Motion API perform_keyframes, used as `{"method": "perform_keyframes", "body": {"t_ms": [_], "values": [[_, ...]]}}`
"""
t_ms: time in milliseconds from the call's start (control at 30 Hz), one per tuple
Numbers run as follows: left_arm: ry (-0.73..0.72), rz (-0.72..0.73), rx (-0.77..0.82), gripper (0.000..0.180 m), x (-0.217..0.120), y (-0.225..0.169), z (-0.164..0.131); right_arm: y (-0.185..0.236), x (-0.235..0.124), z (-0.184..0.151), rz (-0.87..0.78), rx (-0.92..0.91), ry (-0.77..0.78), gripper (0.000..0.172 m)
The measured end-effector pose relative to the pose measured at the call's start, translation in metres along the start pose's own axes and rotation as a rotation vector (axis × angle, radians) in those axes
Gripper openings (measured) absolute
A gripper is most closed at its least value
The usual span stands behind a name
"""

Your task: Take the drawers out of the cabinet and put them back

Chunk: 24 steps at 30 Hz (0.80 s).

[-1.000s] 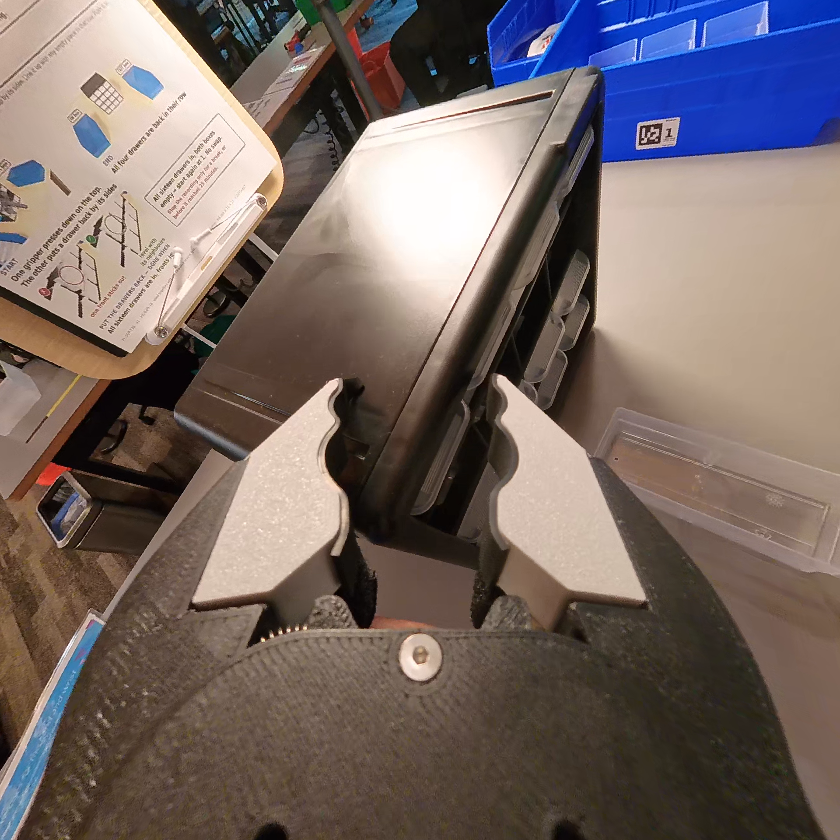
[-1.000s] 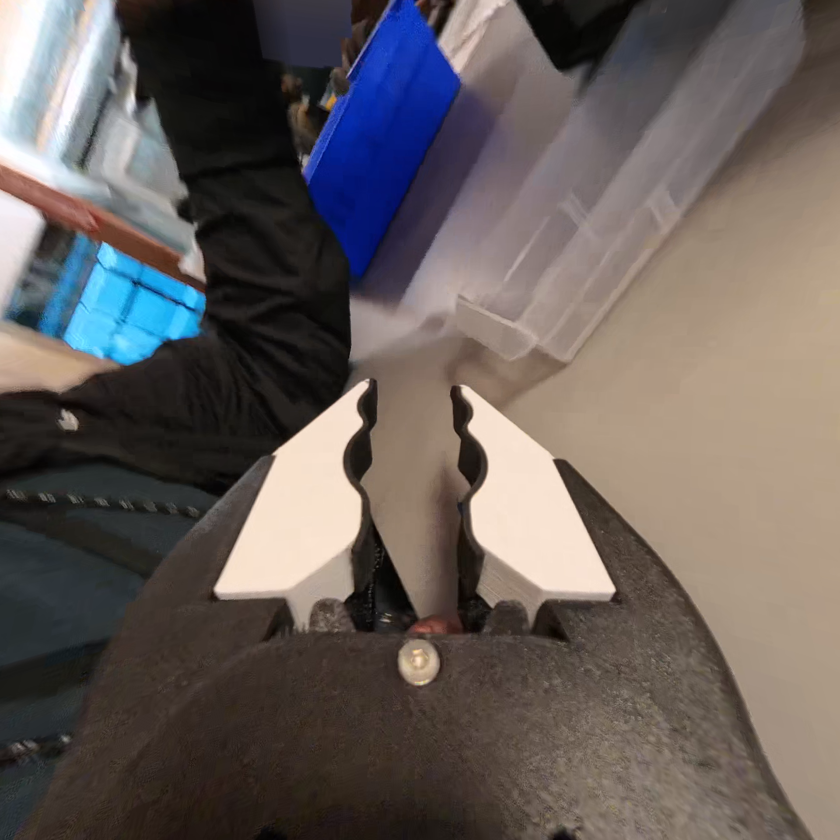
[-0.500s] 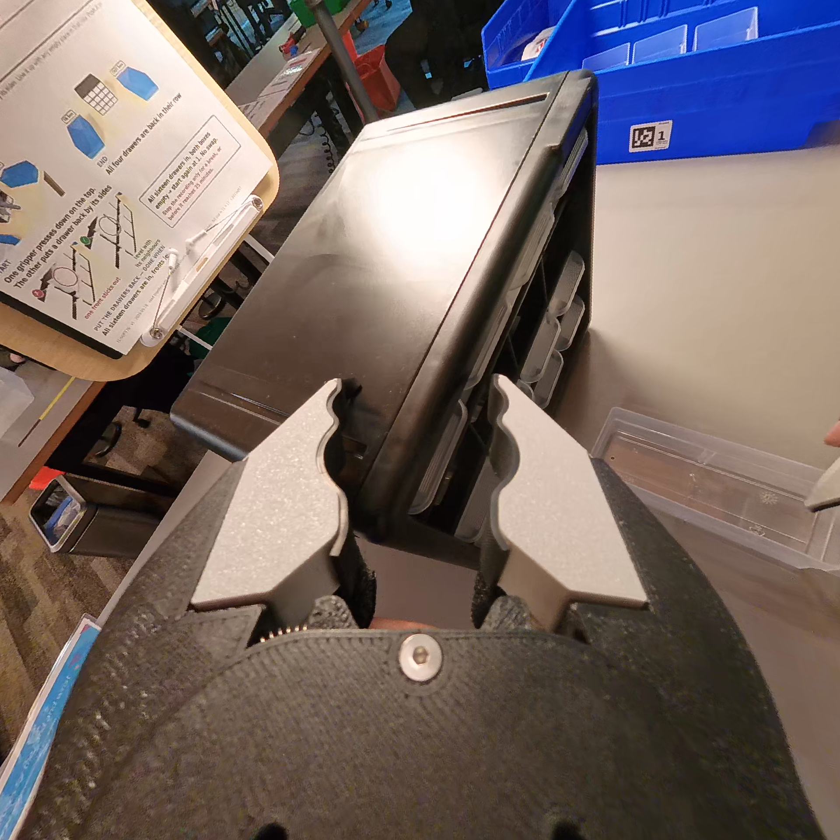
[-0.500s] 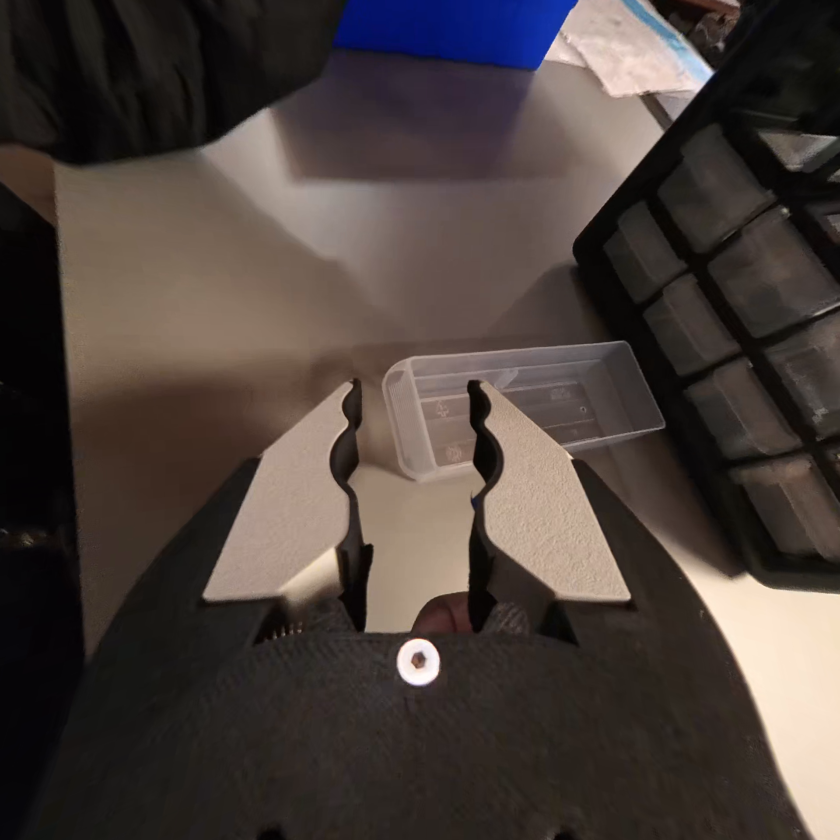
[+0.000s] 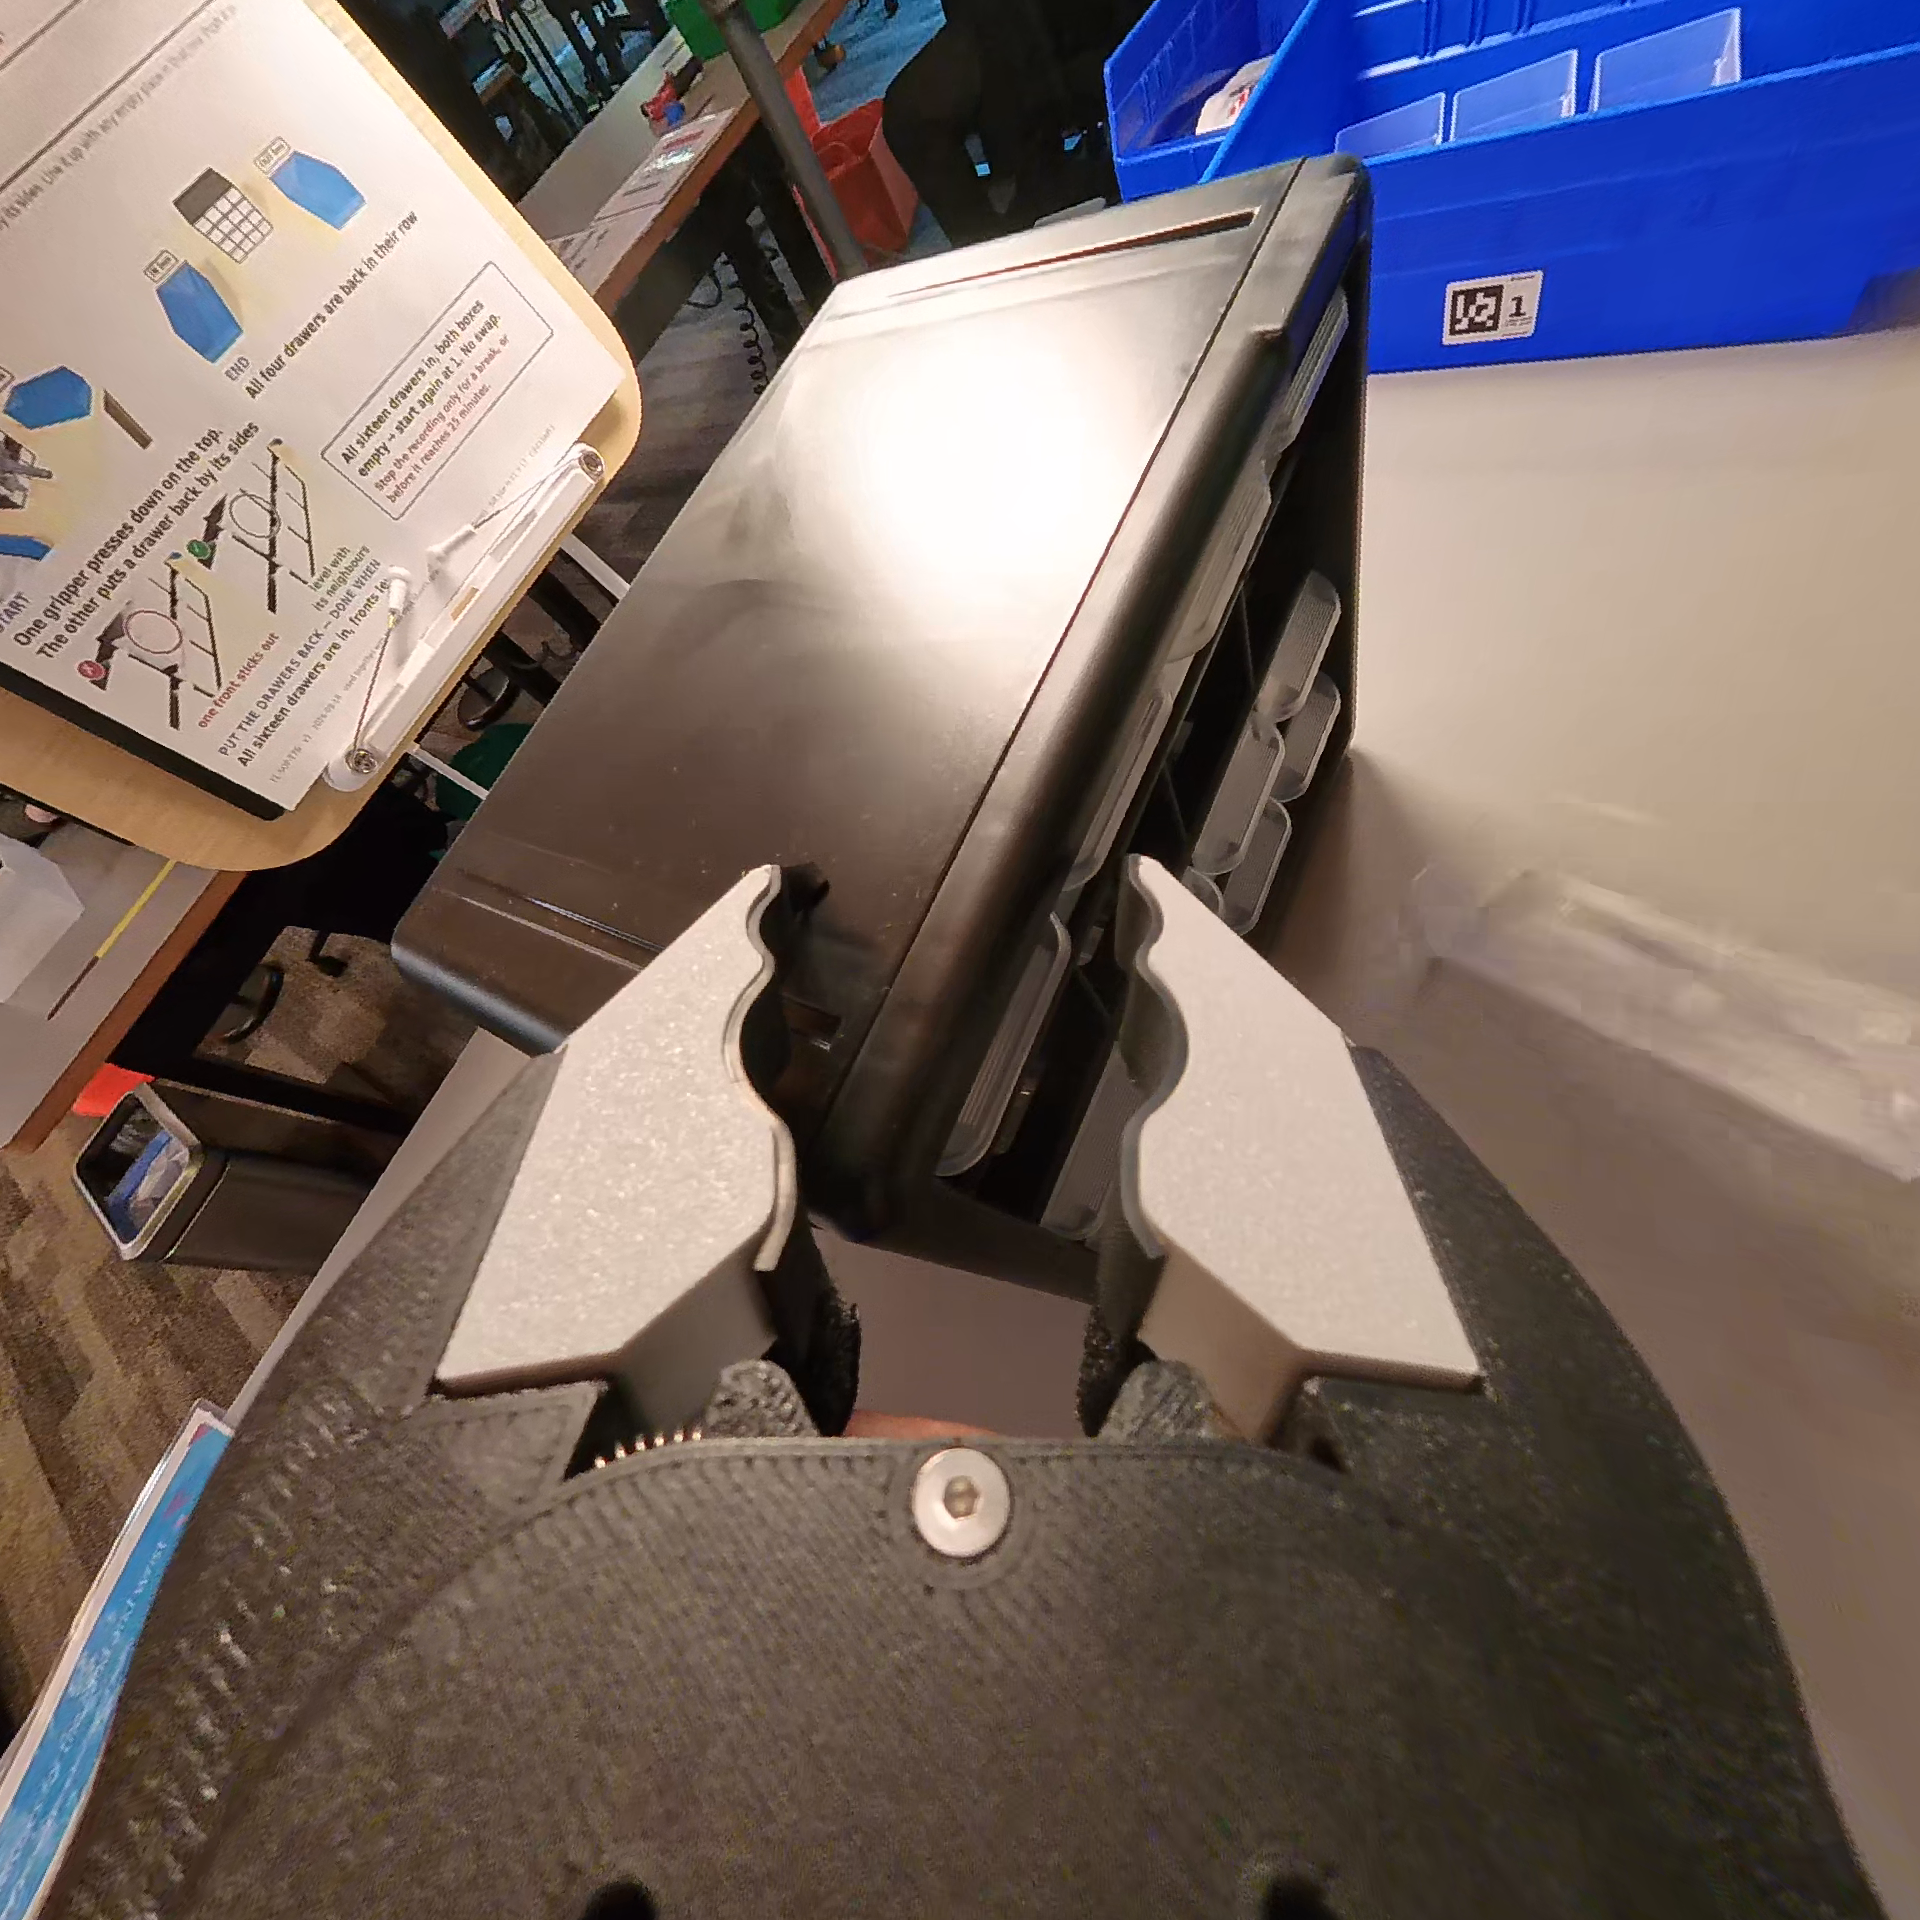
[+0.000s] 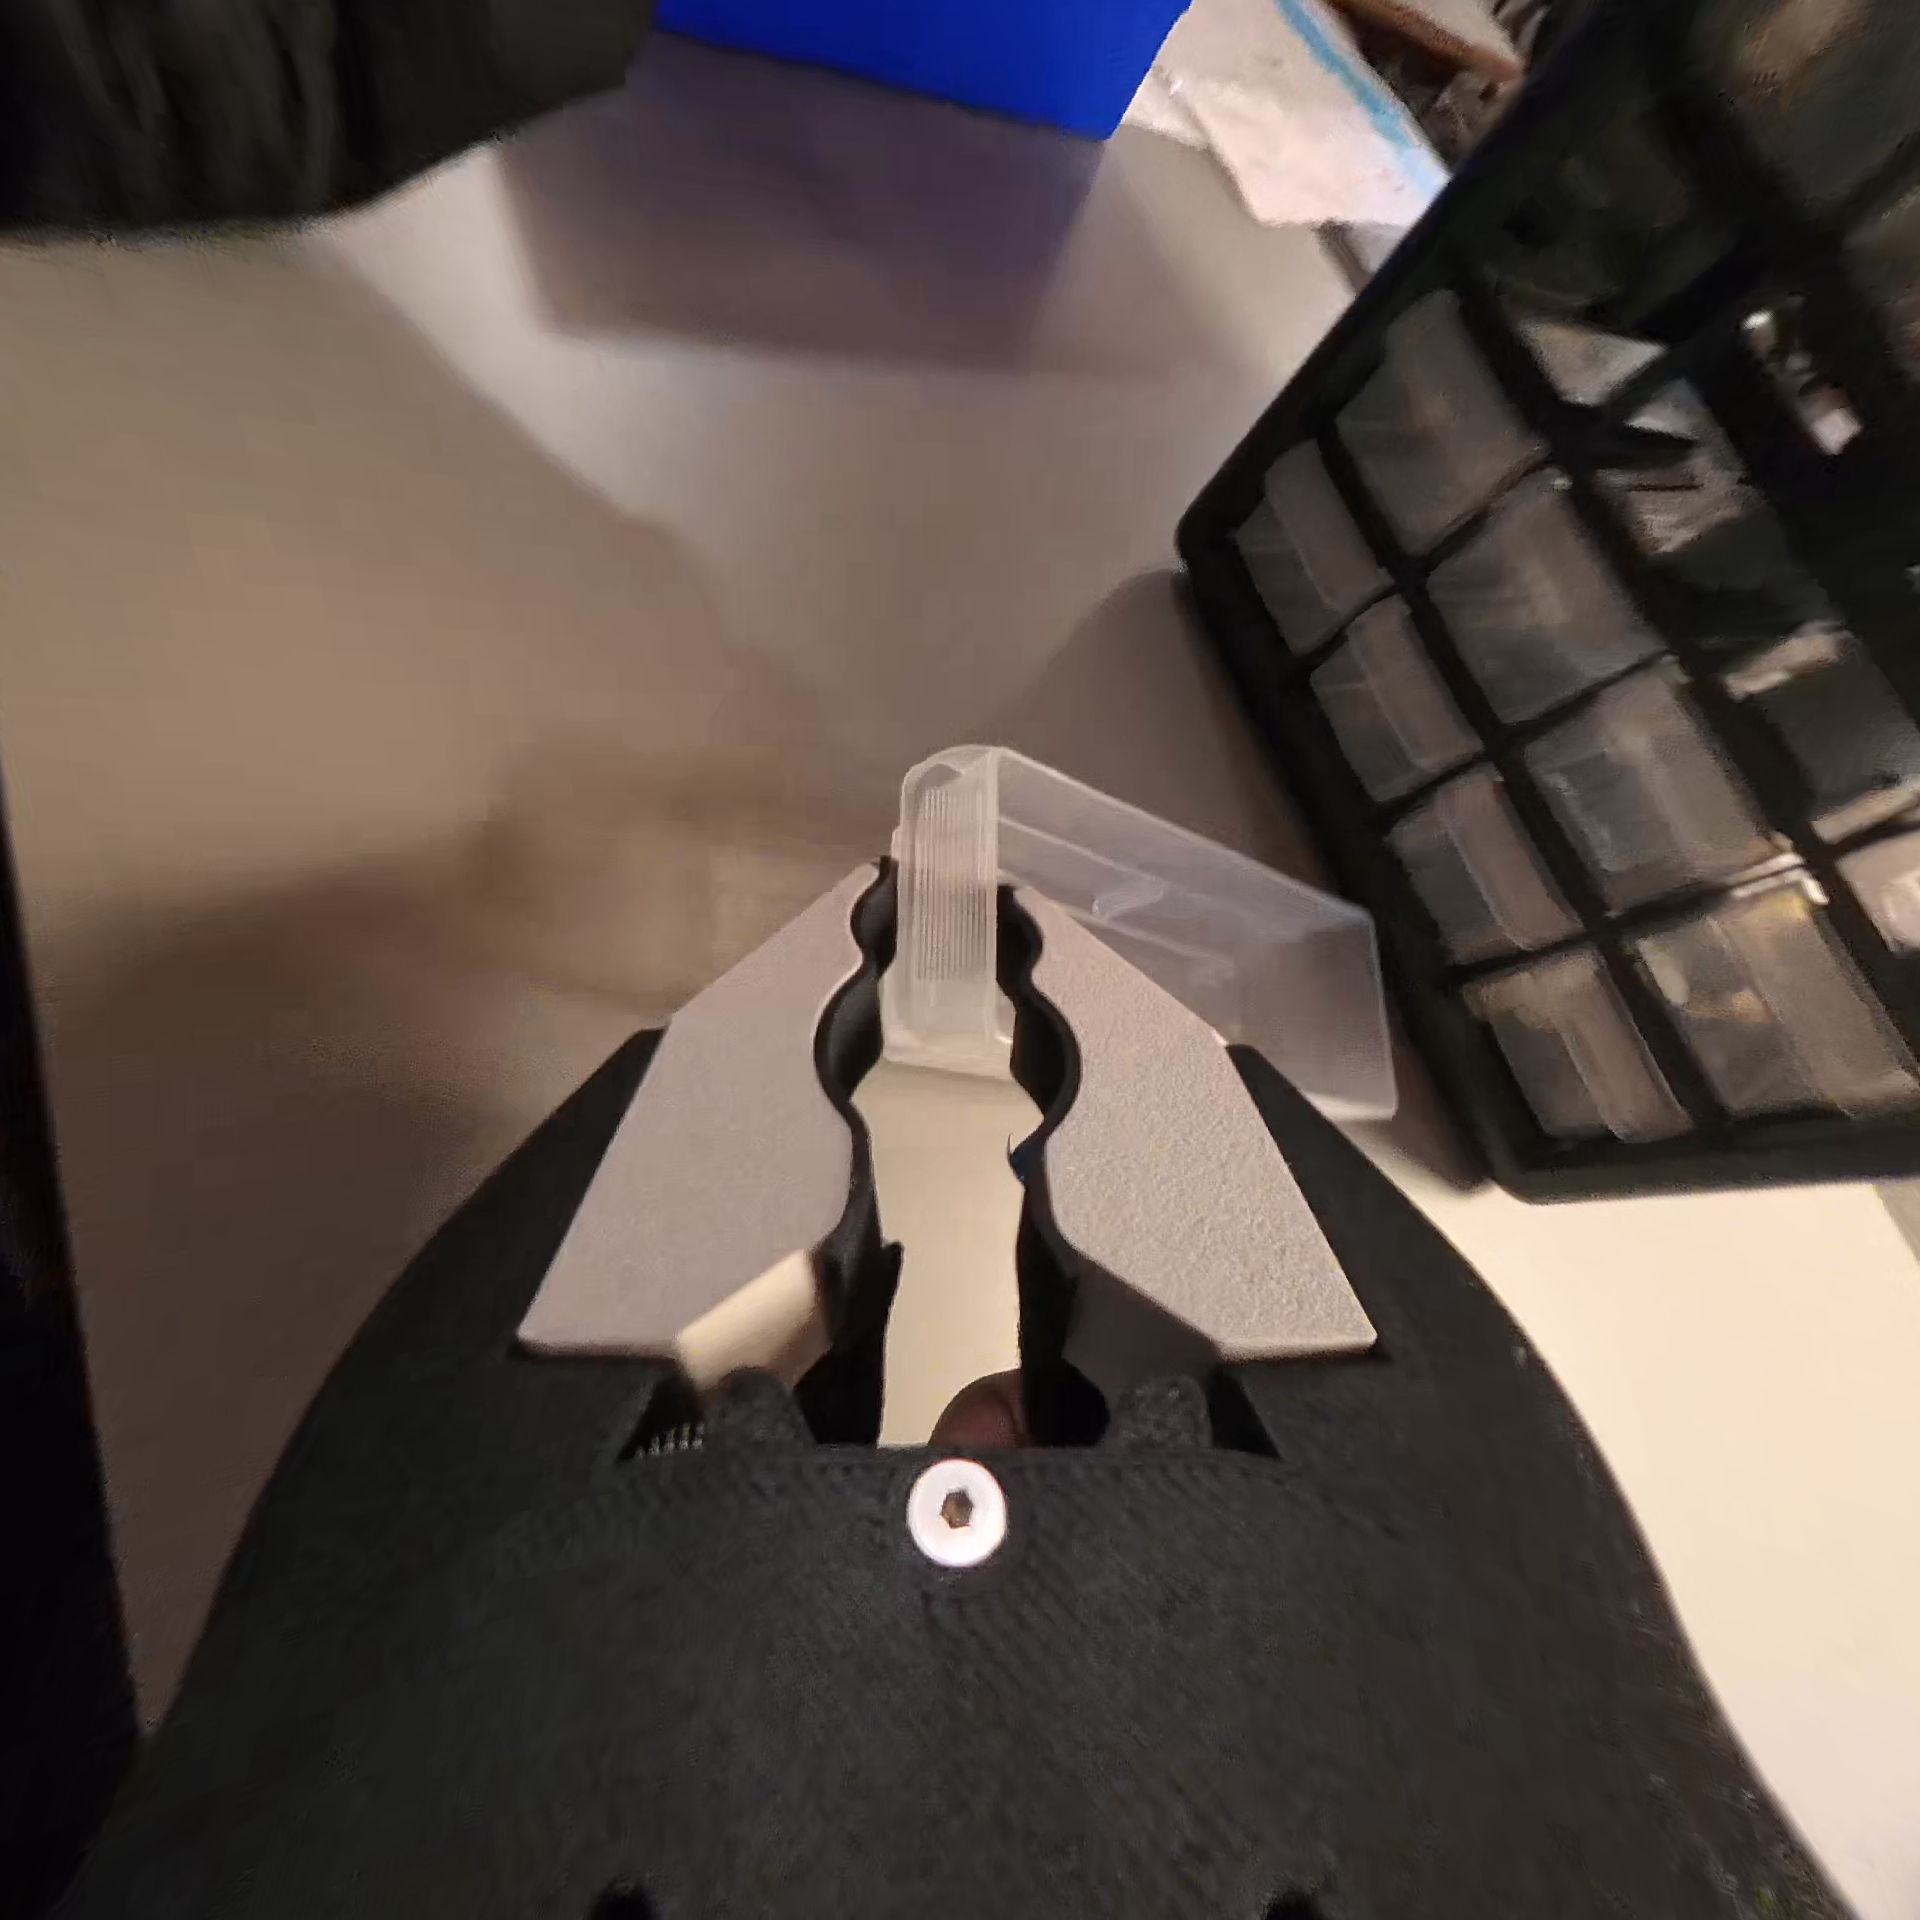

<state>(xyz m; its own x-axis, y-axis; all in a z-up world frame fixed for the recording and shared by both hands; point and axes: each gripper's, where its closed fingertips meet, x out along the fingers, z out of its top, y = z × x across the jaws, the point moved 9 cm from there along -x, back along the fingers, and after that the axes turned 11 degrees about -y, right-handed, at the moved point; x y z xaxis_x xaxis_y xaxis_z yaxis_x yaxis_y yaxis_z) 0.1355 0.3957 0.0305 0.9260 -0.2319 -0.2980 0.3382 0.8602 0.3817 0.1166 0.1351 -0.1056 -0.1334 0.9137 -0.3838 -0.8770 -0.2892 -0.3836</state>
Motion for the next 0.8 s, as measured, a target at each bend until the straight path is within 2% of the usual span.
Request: {"method": "perform_keyframes", "body": {"t_ms": [67,200,400,500,600,800], "values": [[0.0,0.0,0.0,0.066,0.0,0.0,0.0,-0.011,-0.018,0.005,-0.028,0.069,-0.052,0.02],[0.0,0.0,0.0,0.061,0.0,0.0,0.0,-0.043,-0.067,0.013,-0.154,0.173,-0.149,0.02],[0.002,0.003,0.002,0.061,0.0,0.0,0.0,-0.111,-0.179,0.004,-0.551,0.272,-0.2,0.02],[0.002,0.005,0.002,0.066,0.0,0.0,0.0,-0.144,-0.23,-0.024,-0.788,0.277,-0.064,0.02],[0.003,0.007,0.002,0.065,0.0,0.0,0.0,-0.165,-0.259,-0.068,-0.896,0.328,0.12,0.02],[0.003,0.012,0.004,0.066,0.0,0.0,0.0,-0.179,-0.258,-0.139,-0.898,0.539,0.297,0.02]]}}
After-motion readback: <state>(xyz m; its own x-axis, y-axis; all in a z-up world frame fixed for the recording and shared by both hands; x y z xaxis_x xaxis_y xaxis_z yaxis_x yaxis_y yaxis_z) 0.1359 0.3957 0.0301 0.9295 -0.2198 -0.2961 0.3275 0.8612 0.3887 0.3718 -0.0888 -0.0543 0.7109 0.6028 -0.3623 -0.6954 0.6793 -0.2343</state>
